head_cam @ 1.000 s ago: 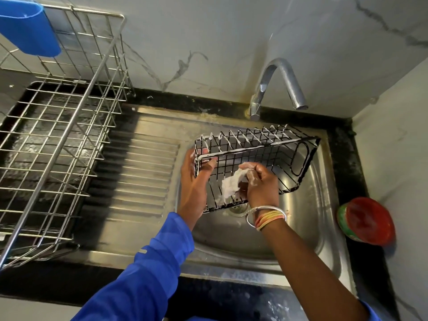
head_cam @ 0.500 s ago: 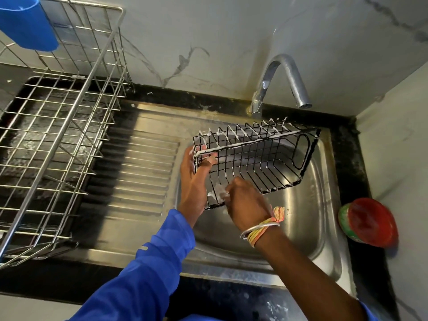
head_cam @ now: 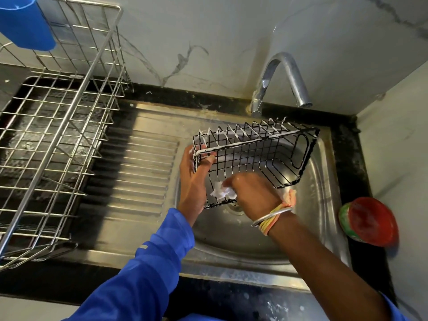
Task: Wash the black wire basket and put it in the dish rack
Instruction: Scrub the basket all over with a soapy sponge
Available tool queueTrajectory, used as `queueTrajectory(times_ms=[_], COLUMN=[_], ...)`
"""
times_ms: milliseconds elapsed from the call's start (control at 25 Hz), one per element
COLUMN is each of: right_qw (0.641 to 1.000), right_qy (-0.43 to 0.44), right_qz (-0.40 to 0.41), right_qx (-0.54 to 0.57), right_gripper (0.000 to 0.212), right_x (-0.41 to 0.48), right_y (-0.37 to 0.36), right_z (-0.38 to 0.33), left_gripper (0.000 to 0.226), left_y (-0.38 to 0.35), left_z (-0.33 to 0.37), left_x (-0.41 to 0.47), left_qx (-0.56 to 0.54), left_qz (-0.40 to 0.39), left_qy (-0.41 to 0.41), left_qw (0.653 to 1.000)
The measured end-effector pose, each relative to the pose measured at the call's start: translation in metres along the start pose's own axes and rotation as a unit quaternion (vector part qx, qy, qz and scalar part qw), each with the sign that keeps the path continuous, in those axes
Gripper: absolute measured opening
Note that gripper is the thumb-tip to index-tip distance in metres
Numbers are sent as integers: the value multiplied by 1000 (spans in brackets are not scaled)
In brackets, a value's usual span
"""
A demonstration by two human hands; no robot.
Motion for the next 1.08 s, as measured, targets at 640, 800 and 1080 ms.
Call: queueTrajectory(times_ms=[640, 800, 1080], right_qw=[999, 993, 989], right_qy=[-3, -10, -32], right_qz=[31, 82, 100], right_qx=[16, 86, 103], right_gripper=[31, 15, 41], right_x=[1, 14, 5], right_y=[-29, -41, -42], right_z=[8, -6, 30], left_gripper=[65, 68, 65], left_y=[5, -7, 4], left_z=[-4, 2, -6], left_x=[4, 2, 8], left_qx=[3, 10, 15], left_qz=[28, 0, 4], left_qy=[17, 10, 4], left_qw=[999, 1000, 1000])
Point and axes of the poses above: each hand's wrist, its own x-axis towards the middle knuckle, its own y-axis out of the back of the hand, z = x × y, the point moved 1 cm from there along x, towards the middle knuckle, and after that the axes turned 1 degree about x, right-handed, at the moved point
